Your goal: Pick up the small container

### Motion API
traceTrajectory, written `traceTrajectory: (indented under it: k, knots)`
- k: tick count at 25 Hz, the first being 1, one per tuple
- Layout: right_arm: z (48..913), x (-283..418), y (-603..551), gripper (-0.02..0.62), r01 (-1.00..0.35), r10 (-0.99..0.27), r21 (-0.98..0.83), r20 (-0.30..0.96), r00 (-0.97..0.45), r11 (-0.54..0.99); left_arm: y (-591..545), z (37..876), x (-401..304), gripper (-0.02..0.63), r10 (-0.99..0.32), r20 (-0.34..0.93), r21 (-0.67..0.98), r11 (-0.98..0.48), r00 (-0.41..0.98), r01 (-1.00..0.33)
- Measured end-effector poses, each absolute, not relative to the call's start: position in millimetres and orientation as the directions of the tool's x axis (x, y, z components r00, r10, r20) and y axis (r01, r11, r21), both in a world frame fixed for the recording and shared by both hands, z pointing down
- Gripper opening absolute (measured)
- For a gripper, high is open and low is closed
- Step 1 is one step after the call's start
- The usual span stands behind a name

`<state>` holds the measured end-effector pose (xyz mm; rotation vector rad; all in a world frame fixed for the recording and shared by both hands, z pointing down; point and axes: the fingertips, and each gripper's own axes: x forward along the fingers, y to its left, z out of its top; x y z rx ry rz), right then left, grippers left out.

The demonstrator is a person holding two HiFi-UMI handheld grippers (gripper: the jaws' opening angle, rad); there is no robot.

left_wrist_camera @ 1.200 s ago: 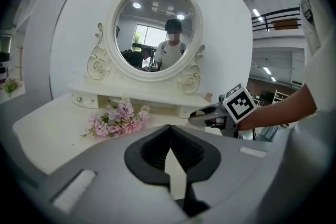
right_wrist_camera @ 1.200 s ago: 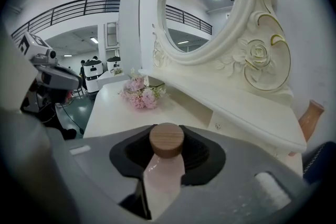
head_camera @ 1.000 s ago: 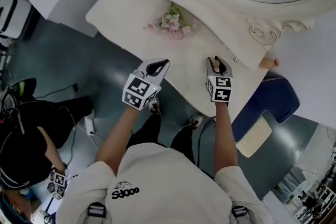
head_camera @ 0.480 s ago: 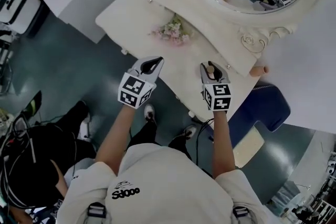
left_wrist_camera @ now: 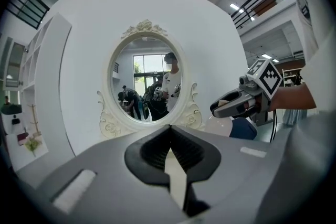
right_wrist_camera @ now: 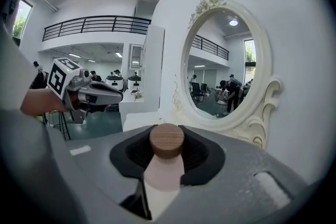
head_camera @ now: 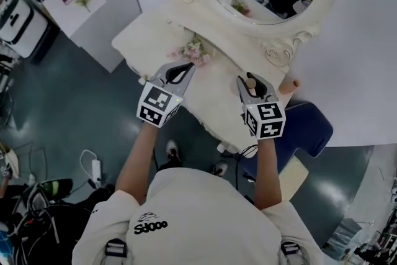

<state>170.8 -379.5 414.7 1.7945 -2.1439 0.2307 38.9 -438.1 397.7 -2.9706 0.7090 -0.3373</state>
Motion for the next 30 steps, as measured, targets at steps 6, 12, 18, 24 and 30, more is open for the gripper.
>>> traceTrajectory:
  k: [6, 12, 18, 24, 30]
  knots:
    - [362, 179, -362, 0.115, -0.976, -0.948, 0.126, 0.290, -0.135, 0.177, -431, 348, 54, 0.017, -0.429, 0.105, -0.165, -0.897, 0.897, -0.409]
    - [328, 180, -348, 0.115, -0.973, -0.961, 0.152, 0.243, -0.132, 0.172, -421, 316, 63, 0.017, -0.404, 0.047, -0.203, -0.900, 0.914, -0.387]
    - [307, 182, -342, 0.115, -0.971, -0.969, 0.169, 0.211, -0.131, 0.168, -415, 305, 68, 0.017, -0.399, 0.039, -0.225, -0.897, 0.916, -0.381]
    - [305, 182, -338, 0.115, -0.971, -0.969, 0.170, 0.211, -0.130, 0.167, -403, 297, 74, 0.017, -0.381, 0.023, -0.260, -0.895, 0.924, -0.362]
    - [311, 181, -335, 0.115, -0.973, -0.966, 0.156, 0.219, -0.134, 0.170, -398, 304, 73, 0.017, -0.373, 0.049, -0.249, -0.903, 0.927, -0.350]
